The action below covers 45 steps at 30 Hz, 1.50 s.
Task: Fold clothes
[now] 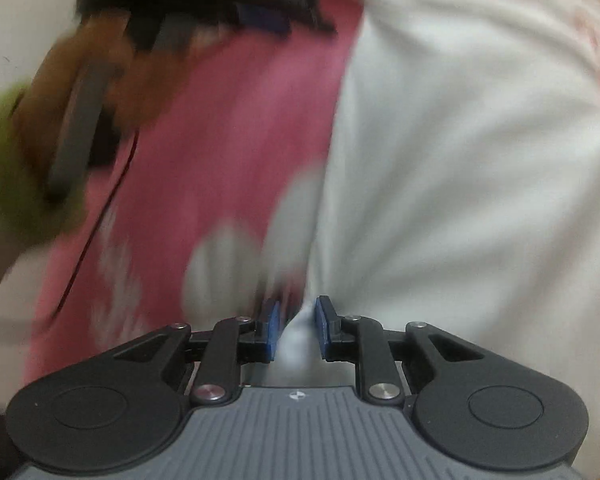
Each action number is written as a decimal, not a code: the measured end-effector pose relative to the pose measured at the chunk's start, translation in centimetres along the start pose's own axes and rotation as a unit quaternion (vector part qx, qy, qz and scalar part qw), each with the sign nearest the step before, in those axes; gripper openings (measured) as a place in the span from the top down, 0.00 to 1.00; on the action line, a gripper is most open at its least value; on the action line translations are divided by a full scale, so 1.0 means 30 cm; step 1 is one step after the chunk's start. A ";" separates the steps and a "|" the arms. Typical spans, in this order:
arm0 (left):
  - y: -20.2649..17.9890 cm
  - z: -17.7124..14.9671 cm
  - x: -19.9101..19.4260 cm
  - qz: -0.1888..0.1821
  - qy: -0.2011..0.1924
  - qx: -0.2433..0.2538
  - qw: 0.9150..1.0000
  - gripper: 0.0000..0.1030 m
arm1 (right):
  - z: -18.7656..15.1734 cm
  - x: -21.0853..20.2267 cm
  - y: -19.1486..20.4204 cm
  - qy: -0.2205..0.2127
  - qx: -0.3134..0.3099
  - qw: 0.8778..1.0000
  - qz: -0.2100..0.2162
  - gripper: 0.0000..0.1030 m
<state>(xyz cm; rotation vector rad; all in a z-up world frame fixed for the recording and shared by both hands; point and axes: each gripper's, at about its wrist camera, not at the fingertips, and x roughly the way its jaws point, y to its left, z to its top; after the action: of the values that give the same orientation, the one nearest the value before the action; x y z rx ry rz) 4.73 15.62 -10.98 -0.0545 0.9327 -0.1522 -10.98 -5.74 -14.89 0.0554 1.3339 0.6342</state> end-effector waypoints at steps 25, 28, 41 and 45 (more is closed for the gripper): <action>-0.370 -0.210 -0.080 -0.088 0.044 0.144 0.985 0.54 | -0.233 -0.665 -0.566 -0.224 0.247 0.919 -0.209 0.78; -0.376 -0.196 -0.082 -0.084 0.051 0.153 0.983 0.54 | -0.281 -0.692 -0.651 -0.231 0.277 0.903 -0.232 0.78; -0.553 -0.135 -0.012 -0.084 0.053 0.218 0.971 0.54 | -0.129 -0.737 -1.063 -0.249 0.326 0.873 -0.263 0.78; -0.534 -0.093 -0.020 -0.074 0.030 0.212 0.974 0.54 | 0.002 -0.761 -1.021 -0.281 0.267 0.892 -0.232 0.77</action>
<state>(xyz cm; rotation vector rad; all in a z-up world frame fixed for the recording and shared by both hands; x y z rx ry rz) 0.42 -0.07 -10.34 0.2787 0.9398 -0.4905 -0.91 -41.66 -6.59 0.3323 0.8676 -0.1735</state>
